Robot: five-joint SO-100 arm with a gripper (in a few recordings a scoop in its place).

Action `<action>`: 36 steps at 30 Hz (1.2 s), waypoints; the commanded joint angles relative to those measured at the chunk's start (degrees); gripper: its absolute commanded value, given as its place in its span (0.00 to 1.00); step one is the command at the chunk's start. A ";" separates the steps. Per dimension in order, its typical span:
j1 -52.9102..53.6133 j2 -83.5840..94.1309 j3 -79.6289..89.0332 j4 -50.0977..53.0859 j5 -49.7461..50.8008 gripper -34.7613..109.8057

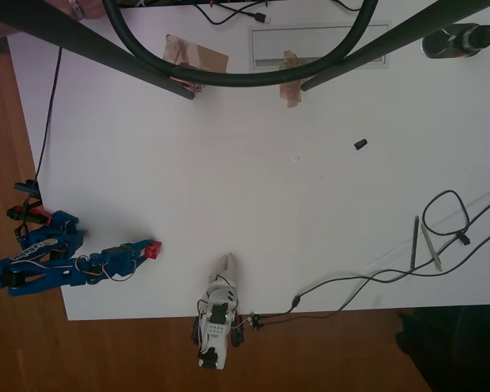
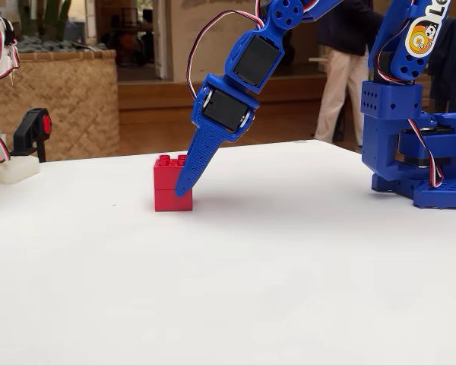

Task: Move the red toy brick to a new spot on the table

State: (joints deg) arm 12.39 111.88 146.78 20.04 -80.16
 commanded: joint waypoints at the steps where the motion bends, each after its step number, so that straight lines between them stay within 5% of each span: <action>1: -1.85 3.69 -7.21 4.48 -0.09 0.24; 19: -11.95 -19.95 -42.71 12.66 4.39 0.24; 36: -12.30 -37.35 -58.10 7.03 4.83 0.24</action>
State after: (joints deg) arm 0.26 74.09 95.19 29.79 -76.20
